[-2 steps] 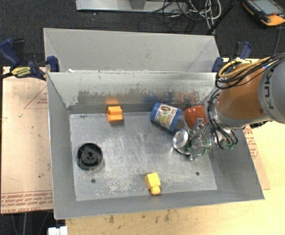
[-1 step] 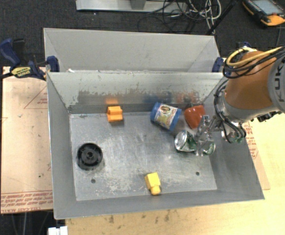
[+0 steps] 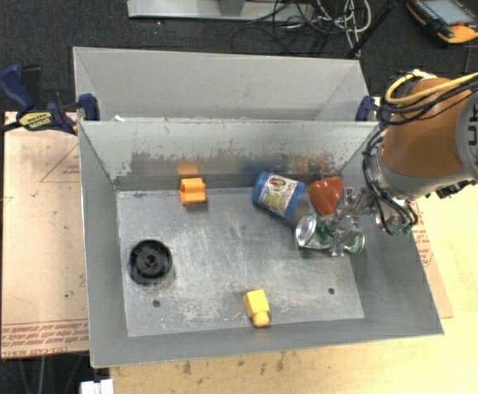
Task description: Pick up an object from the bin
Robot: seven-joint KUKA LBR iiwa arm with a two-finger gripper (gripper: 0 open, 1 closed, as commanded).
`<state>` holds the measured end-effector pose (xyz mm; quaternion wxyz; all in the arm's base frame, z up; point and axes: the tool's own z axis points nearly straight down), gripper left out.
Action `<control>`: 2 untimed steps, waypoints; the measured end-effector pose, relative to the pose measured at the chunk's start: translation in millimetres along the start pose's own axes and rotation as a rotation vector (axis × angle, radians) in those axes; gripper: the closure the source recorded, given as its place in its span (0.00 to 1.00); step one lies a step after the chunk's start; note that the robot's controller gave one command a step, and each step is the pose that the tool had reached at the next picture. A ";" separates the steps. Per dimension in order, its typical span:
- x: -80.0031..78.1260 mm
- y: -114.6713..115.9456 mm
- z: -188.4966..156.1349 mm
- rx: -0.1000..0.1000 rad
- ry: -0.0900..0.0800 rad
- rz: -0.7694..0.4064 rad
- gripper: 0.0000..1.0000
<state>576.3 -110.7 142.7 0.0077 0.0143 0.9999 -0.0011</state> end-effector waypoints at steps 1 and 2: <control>2.8 1.0 -24.4 -0.004 0.023 0.018 1.00; -1.8 -6.6 -87.1 -0.003 0.015 0.020 1.00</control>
Offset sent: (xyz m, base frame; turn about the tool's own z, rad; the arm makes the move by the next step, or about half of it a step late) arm 0.0006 -0.0130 0.1222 0.0198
